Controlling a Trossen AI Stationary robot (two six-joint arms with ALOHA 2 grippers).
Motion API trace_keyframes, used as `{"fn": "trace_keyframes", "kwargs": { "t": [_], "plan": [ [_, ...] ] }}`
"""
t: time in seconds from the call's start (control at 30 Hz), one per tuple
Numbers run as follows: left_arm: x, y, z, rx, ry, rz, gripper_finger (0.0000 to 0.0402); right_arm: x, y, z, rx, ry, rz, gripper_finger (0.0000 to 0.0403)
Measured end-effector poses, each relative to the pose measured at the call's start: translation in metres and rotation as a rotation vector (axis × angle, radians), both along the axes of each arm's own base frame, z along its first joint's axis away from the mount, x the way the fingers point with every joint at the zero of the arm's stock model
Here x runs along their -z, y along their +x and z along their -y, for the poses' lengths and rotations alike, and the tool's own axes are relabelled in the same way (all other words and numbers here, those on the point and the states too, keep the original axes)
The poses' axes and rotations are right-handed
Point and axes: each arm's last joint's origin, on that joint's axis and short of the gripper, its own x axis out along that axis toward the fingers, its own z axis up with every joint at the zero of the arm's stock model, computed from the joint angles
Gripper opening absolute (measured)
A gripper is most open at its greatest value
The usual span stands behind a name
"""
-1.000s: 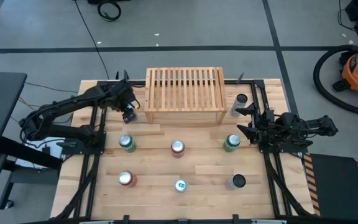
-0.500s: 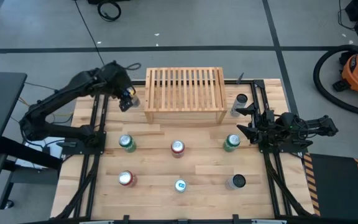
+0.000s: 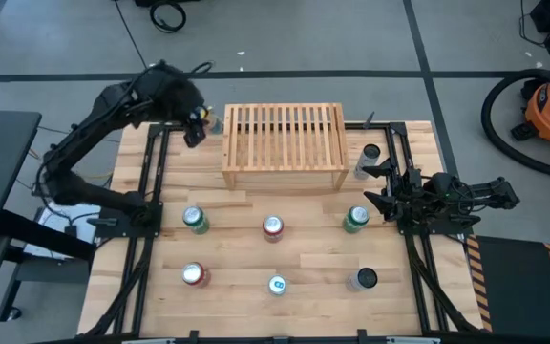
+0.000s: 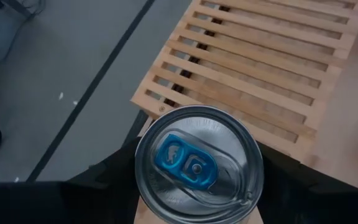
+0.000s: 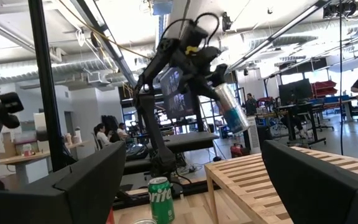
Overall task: Place canned beverage on shelf
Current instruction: Put the top blue soda can on the shelf
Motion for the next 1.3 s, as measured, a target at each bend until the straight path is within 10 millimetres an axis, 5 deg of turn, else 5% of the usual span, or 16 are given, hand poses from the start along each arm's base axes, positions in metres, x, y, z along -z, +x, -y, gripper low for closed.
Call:
{"fn": "trace_keyframes", "kwargs": {
  "t": [0.23,0.53,0.97,1.3],
  "plan": [
    [-0.009,0.035,-0.025,0.014,-0.027,-0.058,0.0247,0.000,0.000,0.000,0.000,0.000,0.000,0.0387],
    [0.002,0.070,-0.053,0.038,-0.046,-0.115,0.0247,0.000,0.000,0.000,0.000,0.000,0.000,0.0387],
    [0.020,0.077,-0.080,0.029,-0.165,-0.126,0.0247,0.000,0.000,0.000,-0.010,0.023,0.003,0.0387],
    [0.025,0.081,-0.082,0.020,-0.191,-0.135,0.0247,0.000,0.000,0.000,-0.010,0.024,0.003,0.0387]
  ]
}}
